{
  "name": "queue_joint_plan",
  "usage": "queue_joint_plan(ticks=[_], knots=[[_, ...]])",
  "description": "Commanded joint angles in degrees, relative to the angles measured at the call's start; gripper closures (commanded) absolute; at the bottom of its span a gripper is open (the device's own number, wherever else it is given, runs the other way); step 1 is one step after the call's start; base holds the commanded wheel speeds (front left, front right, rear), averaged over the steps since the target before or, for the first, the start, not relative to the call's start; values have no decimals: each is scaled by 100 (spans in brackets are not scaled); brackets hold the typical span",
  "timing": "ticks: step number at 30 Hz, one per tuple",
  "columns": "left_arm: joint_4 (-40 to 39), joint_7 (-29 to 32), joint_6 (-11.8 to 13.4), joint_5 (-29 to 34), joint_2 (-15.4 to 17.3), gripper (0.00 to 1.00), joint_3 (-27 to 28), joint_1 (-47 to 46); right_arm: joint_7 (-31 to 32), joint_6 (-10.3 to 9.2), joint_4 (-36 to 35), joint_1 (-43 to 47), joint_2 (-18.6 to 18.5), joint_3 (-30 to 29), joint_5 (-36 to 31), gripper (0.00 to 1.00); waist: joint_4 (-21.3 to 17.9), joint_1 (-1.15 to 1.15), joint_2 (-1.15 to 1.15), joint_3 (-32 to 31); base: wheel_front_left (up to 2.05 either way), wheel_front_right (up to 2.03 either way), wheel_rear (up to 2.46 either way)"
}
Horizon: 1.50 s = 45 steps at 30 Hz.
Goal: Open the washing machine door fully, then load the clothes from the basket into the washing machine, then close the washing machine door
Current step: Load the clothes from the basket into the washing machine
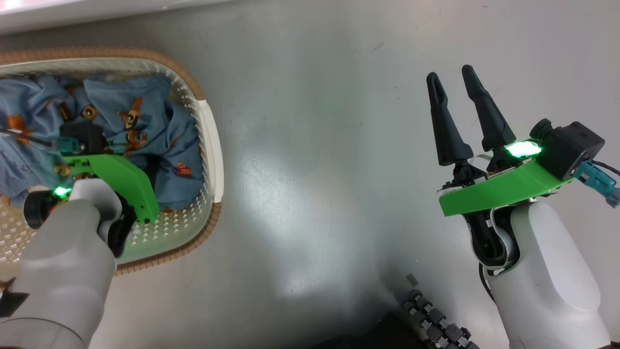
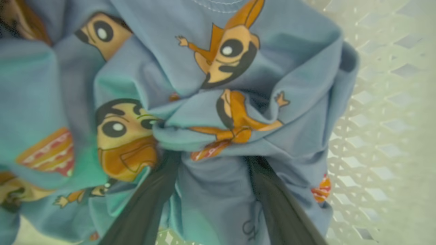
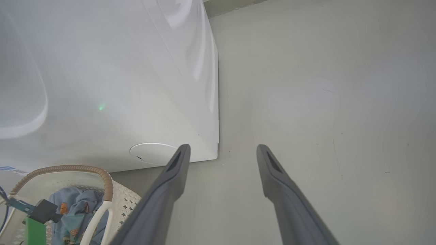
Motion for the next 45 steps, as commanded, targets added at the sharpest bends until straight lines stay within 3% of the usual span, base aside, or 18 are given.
queue_joint_plan(ticks=[1, 2, 3, 5, 22, 32, 39, 45], knots=[[-59, 8, -17, -79, 145, 19, 63, 78, -68, 9, -117, 133, -5, 133, 60, 0, 1, 0, 0, 0, 0, 0, 0], [-112, 18, -17, -145, 147, 49, 67, 102, -68, 9, -112, 130, -2, 138, 61, 0, 2, 0, 0, -4, 0, 0, 0], [-150, 31, -17, -190, 158, 60, 55, 123, -68, 9, -104, 127, 1, 141, 63, 0, 5, 0, 0, -12, 0, 0, 0], [-207, -14, -17, -230, 198, 100, 10, 143, -68, 9, -89, 123, 5, 145, 69, 0, 11, 0, 0, -34, 0, 0, 0], [-940, -934, -17, -847, 373, 100, -384, 876, -68, 9, 48, 183, 6, 156, 166, 0, 193, 0, 0, -729, 0, 0, 0], [-1650, -1564, -17, -1178, 728, 100, -613, 1444, -68, 9, 149, 347, -110, 155, 186, 0, 458, 0, 0, -1395, 0, 0, 0], [-2003, -1645, -18, -1235, 825, 100, -471, 1684, -68, 9, 237, 439, -208, 124, 189, 0, 661, 0, 0, -1756, 0, 0, 0], [-2534, -1650, -18, -921, 845, 100, 128, 2092, -68, 9, 339, 587, -287, 132, 207, 0, 824, 0, 0, -2186, 0, 0, 0]])
